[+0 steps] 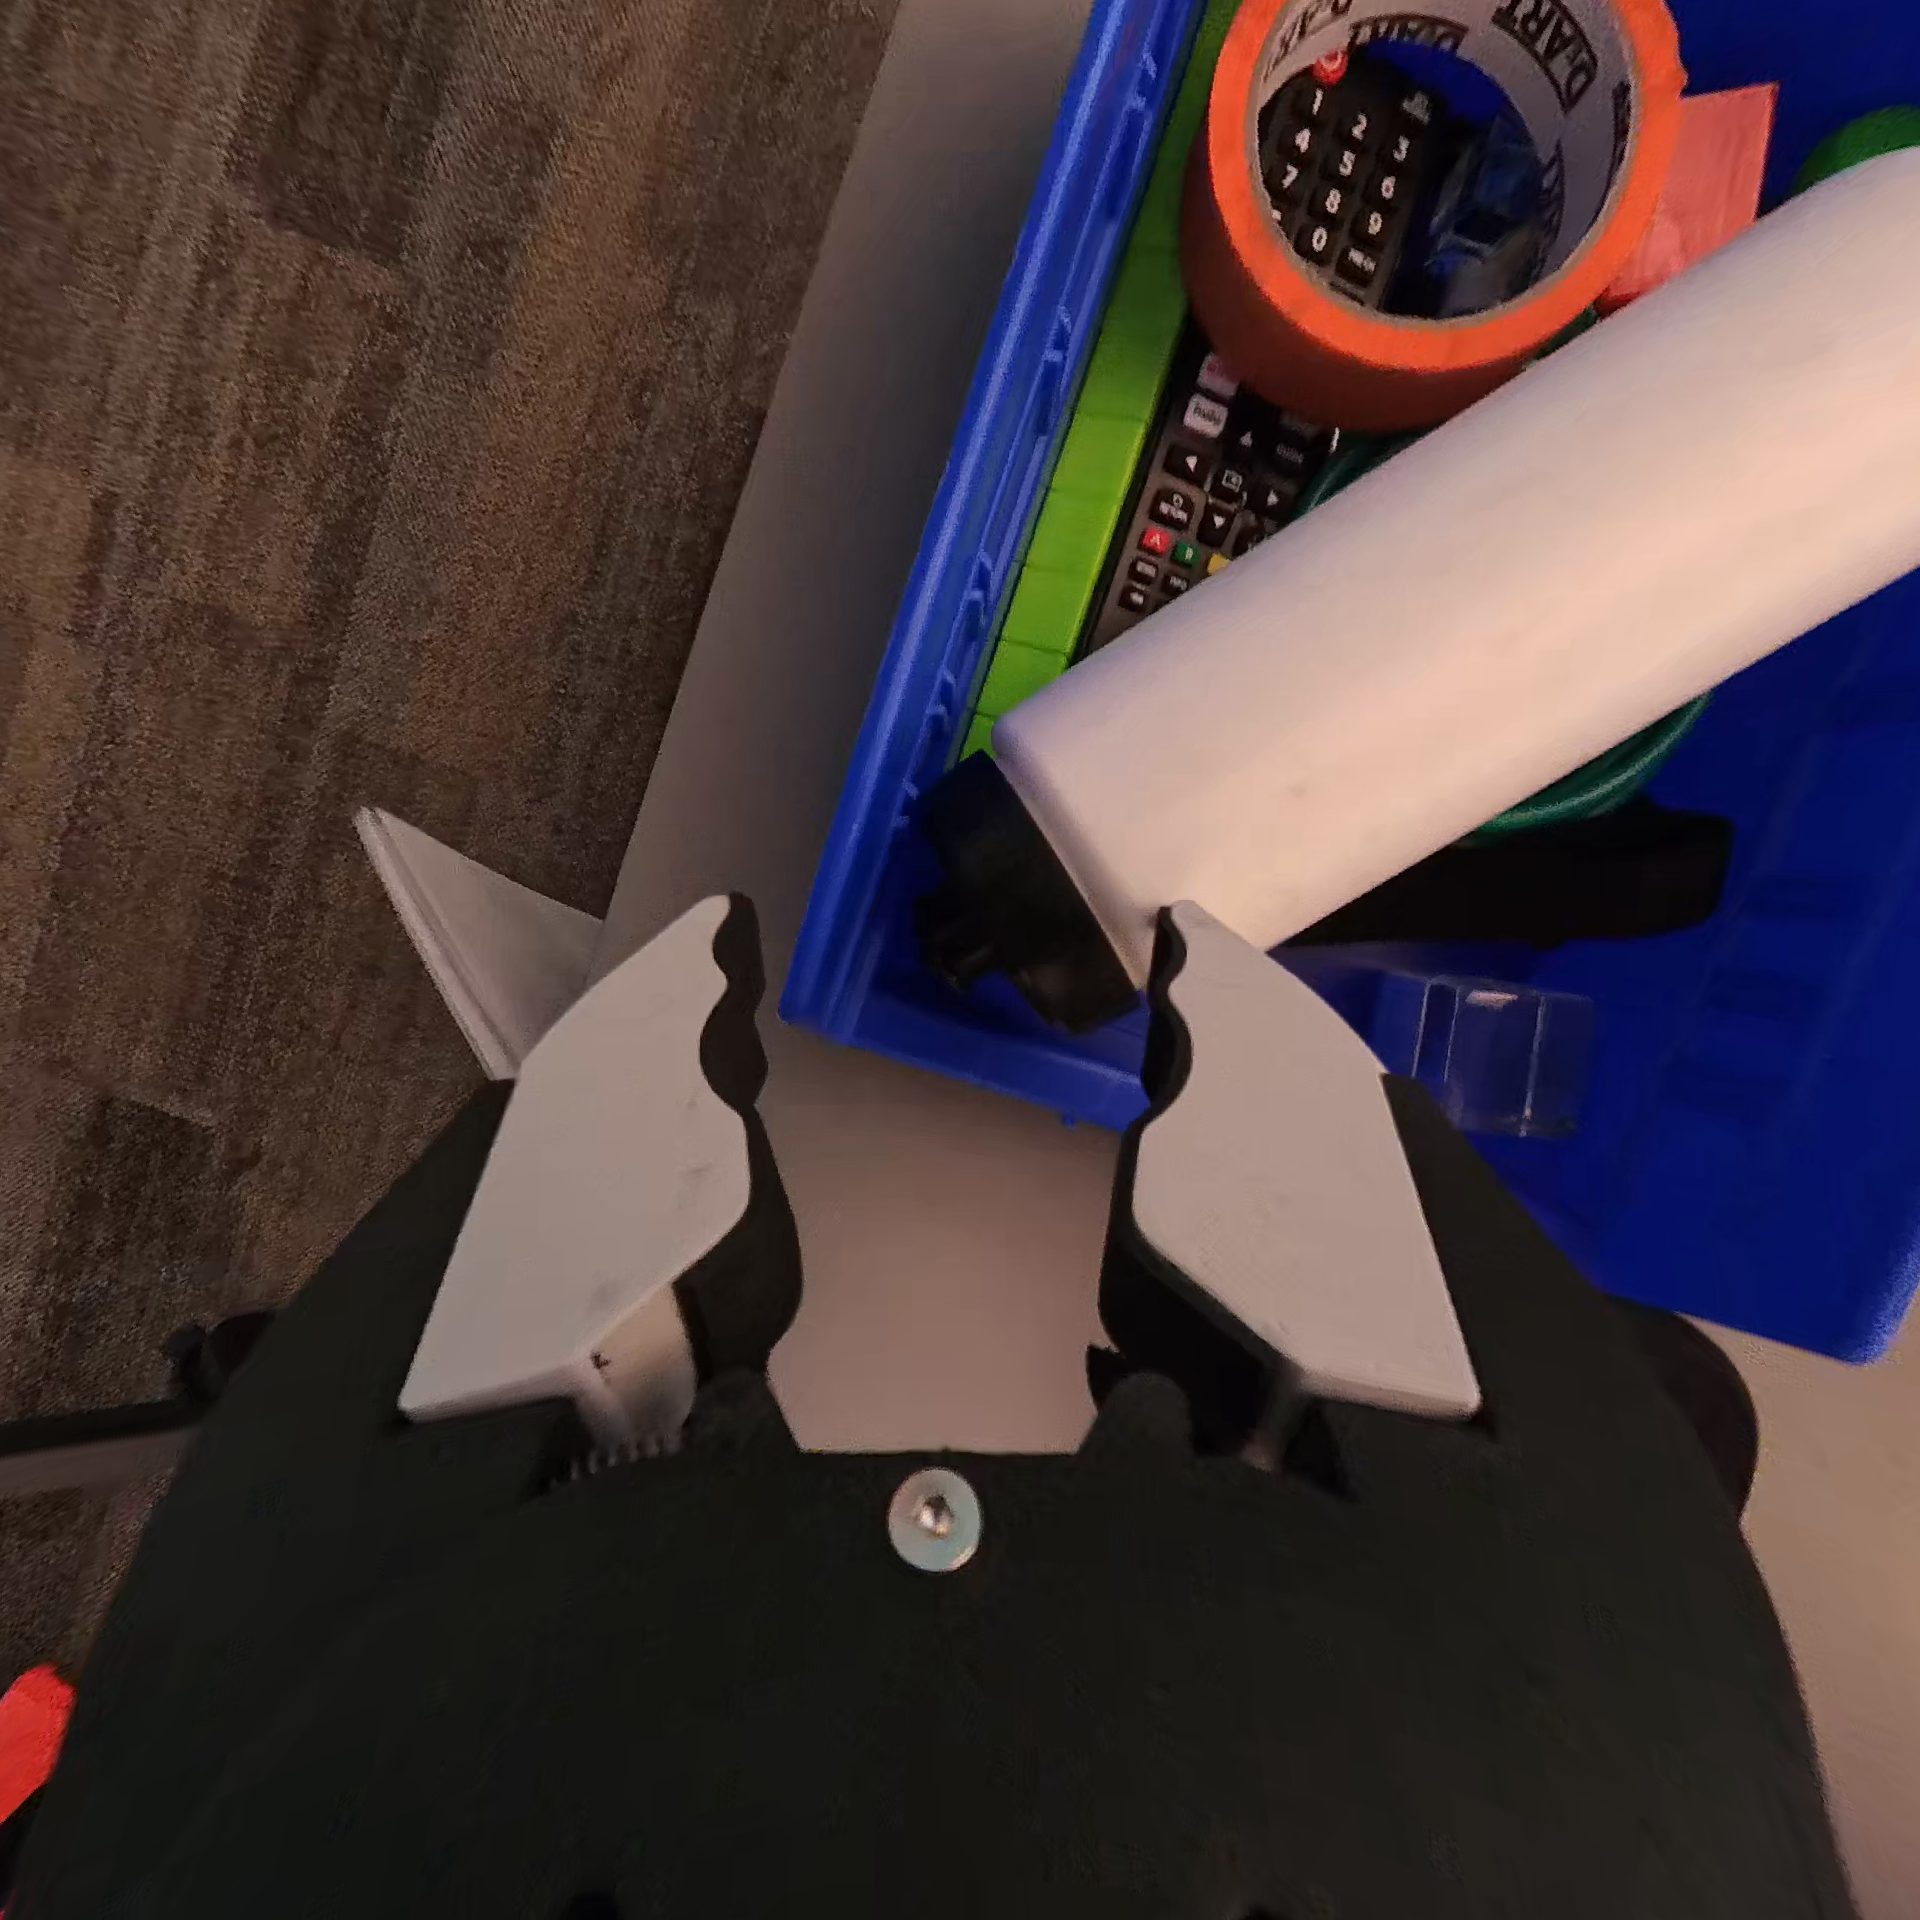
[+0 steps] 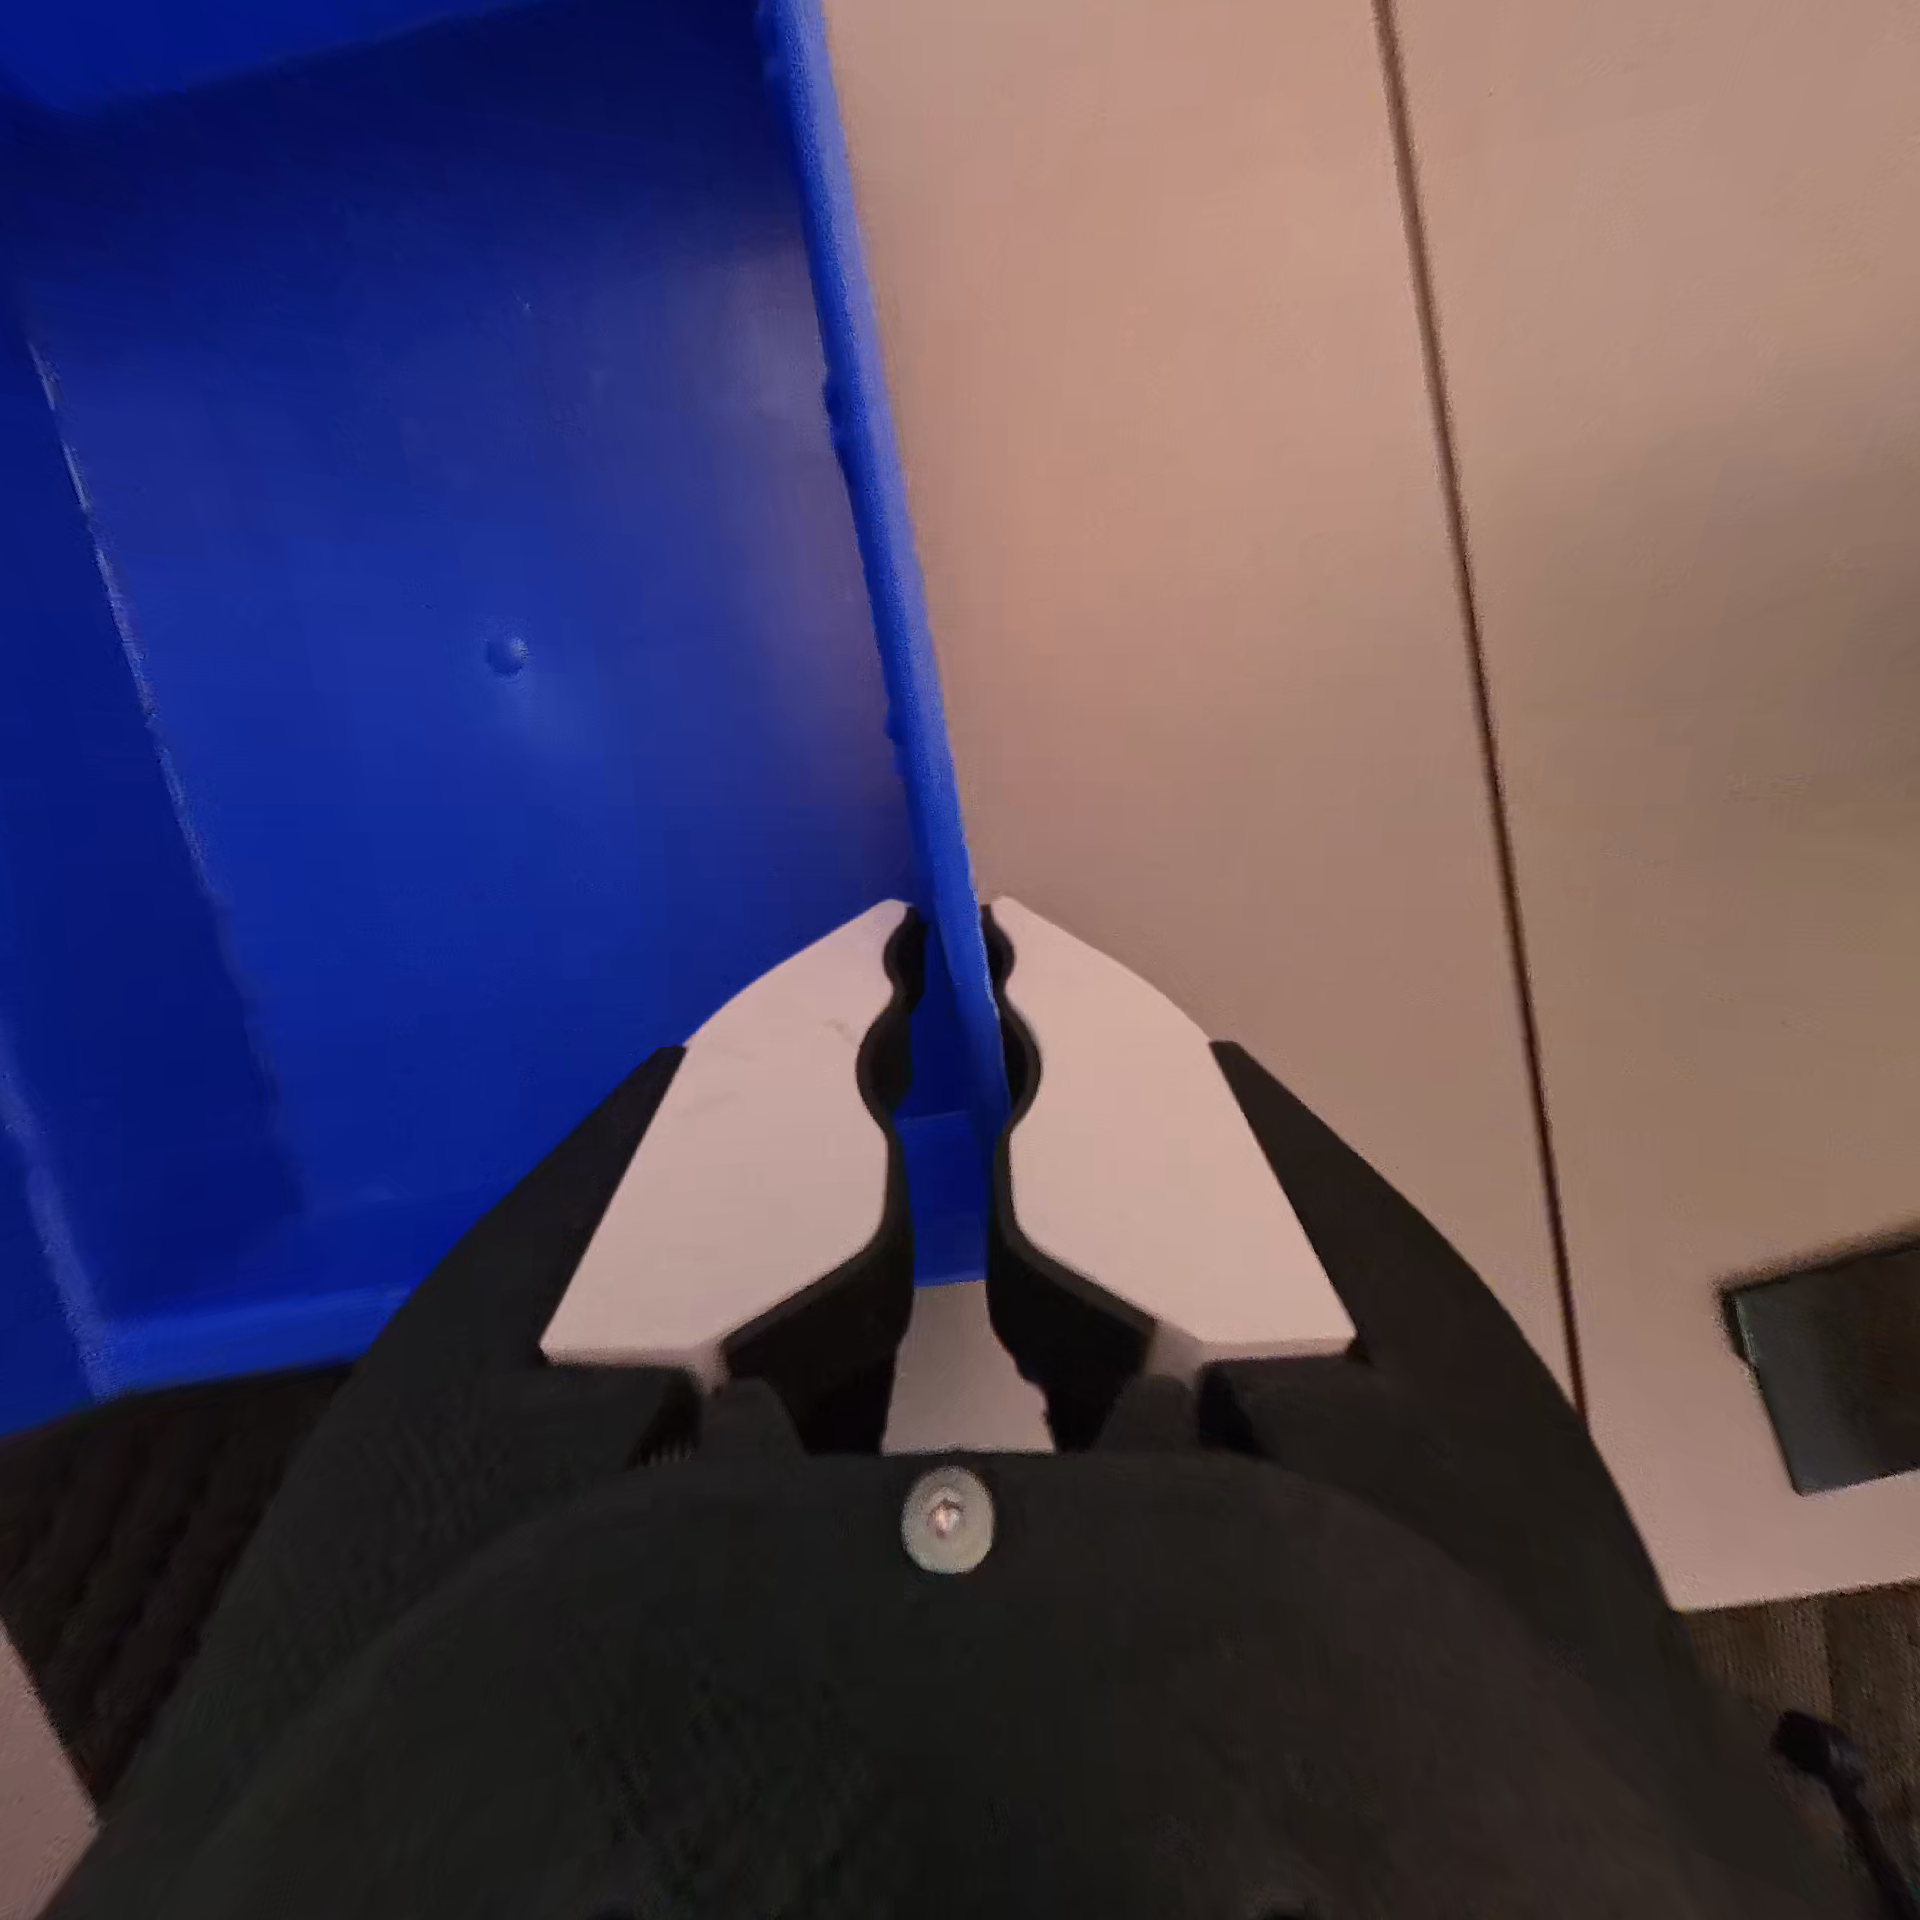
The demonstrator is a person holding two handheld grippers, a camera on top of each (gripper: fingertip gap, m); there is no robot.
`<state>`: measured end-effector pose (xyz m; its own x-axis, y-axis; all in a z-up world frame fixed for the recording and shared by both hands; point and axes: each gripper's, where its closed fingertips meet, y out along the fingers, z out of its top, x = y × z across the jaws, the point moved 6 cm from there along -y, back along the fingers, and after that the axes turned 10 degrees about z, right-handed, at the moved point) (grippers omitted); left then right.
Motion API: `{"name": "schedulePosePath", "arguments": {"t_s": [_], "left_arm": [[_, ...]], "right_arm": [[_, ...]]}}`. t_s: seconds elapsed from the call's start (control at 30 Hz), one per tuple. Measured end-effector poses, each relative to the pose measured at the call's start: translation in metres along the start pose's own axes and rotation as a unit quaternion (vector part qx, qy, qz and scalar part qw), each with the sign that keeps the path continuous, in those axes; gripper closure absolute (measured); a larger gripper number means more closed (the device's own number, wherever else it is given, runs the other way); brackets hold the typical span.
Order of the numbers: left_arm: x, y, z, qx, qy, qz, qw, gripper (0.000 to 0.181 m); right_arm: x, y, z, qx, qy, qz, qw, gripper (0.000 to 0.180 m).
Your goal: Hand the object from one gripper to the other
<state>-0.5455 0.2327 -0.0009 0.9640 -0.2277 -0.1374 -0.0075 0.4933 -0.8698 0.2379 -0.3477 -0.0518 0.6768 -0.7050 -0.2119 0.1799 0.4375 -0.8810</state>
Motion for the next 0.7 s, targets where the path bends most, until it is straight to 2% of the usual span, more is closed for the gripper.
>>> {"name": "schedulePosePath", "arguments": {"t_s": [0.1, 0.2, 0.3, 0.5, 0.53, 0.57, 0.63, 0.7], "left_arm": [[0.0, 0.0, 0.0, 0.002, -0.003, -0.014, 1.0, 0.114], [-0.011, -0.003, 0.002, 0.018, -0.013, 0.028, 0.999, 0.126], [-0.018, -0.001, 0.01, 0.052, -0.046, 0.006, 0.998, 0.138], [-0.01, 0.031, 0.012, 0.023, -0.035, -0.019, 0.999, 0.144], [-0.008, 0.033, 0.014, 0.025, -0.037, -0.03, 0.999, 0.154], [-0.009, 0.034, 0.014, 0.025, -0.036, -0.029, 0.999, 0.154], [-0.009, 0.036, 0.01, 0.022, -0.009, -0.022, 0.999, 0.167], [-0.005, 0.034, 0.008, 0.014, 0.003, -0.043, 0.999, 0.17]], "right_arm": [[-0.015, 0.003, -0.004, -0.02, -0.017, 0.049, 0.998, 0.171], [-0.032, 0.005, -0.007, -0.052, -0.045, 0.071, 0.995, 0.171], [-0.043, 0.008, -0.006, -0.076, -0.071, 0.053, 0.993, 0.171], [-0.053, 0.013, -0.002, -0.087, -0.082, 0.047, 0.992, 0.171], [-0.054, 0.013, -0.001, -0.086, -0.083, 0.05, 0.992, 0.171], [-0.055, 0.014, -0.001, -0.087, -0.084, 0.053, 0.991, 0.171], [-0.06, 0.015, -0.001, -0.09, -0.087, 0.063, 0.99, 0.171], [-0.065, 0.016, -0.001, -0.096, -0.098, 0.066, 0.988, 0.171]]}}
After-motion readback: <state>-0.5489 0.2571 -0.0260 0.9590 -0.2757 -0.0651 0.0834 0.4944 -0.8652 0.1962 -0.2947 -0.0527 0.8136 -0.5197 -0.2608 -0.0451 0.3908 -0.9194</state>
